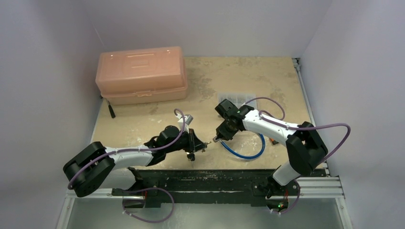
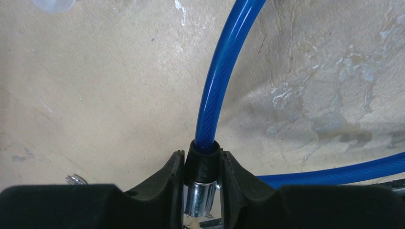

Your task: Unlock with the key

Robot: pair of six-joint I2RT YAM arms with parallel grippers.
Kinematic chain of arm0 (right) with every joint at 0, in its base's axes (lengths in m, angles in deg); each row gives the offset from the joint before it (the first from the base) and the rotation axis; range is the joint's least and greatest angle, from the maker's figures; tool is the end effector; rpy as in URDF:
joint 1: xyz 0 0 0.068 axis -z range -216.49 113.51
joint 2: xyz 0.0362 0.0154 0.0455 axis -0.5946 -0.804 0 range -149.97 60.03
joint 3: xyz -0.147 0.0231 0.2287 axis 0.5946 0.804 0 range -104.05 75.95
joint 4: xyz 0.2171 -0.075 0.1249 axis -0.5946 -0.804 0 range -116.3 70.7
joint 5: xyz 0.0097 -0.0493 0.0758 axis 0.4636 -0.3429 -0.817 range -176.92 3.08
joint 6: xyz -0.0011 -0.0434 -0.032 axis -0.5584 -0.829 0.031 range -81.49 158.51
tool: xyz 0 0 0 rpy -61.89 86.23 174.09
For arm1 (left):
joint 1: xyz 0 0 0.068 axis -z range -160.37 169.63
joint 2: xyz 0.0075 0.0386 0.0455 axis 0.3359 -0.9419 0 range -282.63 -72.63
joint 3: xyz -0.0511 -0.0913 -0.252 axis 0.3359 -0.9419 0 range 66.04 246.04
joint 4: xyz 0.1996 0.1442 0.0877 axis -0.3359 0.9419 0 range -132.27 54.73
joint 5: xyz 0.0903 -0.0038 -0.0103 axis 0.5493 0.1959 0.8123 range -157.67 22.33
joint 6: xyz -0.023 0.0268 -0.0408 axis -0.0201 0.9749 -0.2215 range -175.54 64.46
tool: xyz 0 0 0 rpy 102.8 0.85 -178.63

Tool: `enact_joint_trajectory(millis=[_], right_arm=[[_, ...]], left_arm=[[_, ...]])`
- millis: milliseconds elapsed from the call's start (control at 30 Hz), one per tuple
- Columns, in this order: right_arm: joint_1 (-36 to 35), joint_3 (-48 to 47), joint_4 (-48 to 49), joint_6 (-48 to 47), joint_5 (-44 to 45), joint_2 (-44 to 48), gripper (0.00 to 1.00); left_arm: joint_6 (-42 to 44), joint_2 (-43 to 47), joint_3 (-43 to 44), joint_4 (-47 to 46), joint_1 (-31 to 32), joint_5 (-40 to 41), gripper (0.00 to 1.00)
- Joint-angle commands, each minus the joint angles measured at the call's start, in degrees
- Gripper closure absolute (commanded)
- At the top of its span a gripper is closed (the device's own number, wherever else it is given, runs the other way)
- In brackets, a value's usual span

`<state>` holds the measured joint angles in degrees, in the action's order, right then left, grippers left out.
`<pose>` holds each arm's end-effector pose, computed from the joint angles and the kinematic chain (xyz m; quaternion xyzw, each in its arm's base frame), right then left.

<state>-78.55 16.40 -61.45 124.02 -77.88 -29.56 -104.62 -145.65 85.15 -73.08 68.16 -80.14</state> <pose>0.2217 0.1925 0.2029 0.3759 0.9104 0.1040 0.1379 0.1503 -0.1818 0.1607 0.0559 0.8297 -0.4720 0.2928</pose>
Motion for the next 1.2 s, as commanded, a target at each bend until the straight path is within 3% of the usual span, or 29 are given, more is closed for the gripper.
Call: enact_joint_trajectory(millis=[0,467,1167], right_arm=[[-0.26,0.26,2.26,3.08,-1.65,3.51,1.0],[-0.21,0.97,2.86,4.19,-3.34,6.84,1.0],[-0.29,1.63,3.78,4.57,-3.97,8.8,1.0]], left_arm=[[-1.6,1.19,1.03,-3.27,0.43,0.2,1.0],[-5.67,3.66,-0.02,-6.02,0.43,1.92,1.0],[-4.86,2.97,1.0,-5.31,0.43,3.73,1.0]])
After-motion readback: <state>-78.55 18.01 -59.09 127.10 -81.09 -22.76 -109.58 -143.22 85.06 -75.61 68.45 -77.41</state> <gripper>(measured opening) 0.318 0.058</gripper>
